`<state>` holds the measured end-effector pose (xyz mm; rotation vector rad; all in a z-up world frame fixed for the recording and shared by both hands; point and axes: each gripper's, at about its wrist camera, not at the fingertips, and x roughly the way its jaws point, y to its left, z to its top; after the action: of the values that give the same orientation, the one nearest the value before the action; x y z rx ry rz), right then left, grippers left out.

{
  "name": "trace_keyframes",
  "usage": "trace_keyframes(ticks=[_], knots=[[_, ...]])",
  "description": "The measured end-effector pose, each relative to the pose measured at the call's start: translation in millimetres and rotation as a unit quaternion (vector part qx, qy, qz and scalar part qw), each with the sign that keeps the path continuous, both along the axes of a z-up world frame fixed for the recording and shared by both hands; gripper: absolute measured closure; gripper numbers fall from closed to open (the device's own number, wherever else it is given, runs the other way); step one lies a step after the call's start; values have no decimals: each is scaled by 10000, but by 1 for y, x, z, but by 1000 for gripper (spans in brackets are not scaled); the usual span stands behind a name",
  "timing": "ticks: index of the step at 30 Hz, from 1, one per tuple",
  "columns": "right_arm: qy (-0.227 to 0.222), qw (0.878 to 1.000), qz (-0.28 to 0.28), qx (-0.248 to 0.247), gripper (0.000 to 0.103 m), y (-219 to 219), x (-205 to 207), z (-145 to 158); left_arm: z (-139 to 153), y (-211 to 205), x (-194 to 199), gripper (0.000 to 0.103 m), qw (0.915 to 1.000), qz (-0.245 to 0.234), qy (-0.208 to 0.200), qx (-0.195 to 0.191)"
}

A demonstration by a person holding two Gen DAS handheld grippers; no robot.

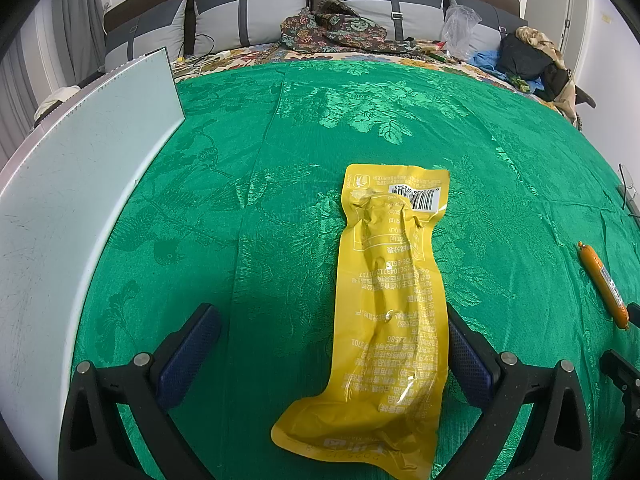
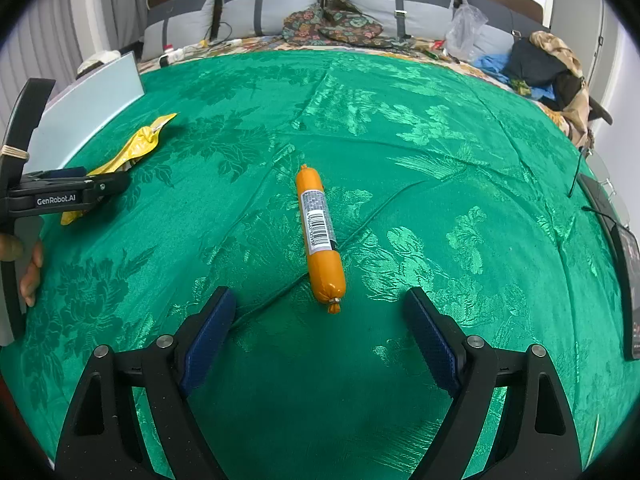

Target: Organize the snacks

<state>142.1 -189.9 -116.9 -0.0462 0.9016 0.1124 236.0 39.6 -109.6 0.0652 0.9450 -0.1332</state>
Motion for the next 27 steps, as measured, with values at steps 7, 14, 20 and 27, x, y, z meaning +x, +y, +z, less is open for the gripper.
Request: trace_keyframes(ticks=[7, 14, 20, 27], knots=[[1, 10000, -2, -2, 14, 0, 0, 0, 0, 0, 0, 0, 10000, 0, -1, 0], [2, 10000, 2, 4, 14, 0, 0, 0, 0, 0, 0, 0, 10000, -1, -2, 1], [3, 10000, 2, 5, 13, 1, 0, -1, 0, 0, 0, 0, 10000, -2, -1, 3], [741, 9971, 162, -31, 15, 1, 22, 6, 3, -6, 12, 0, 9978, -199, 623, 77]])
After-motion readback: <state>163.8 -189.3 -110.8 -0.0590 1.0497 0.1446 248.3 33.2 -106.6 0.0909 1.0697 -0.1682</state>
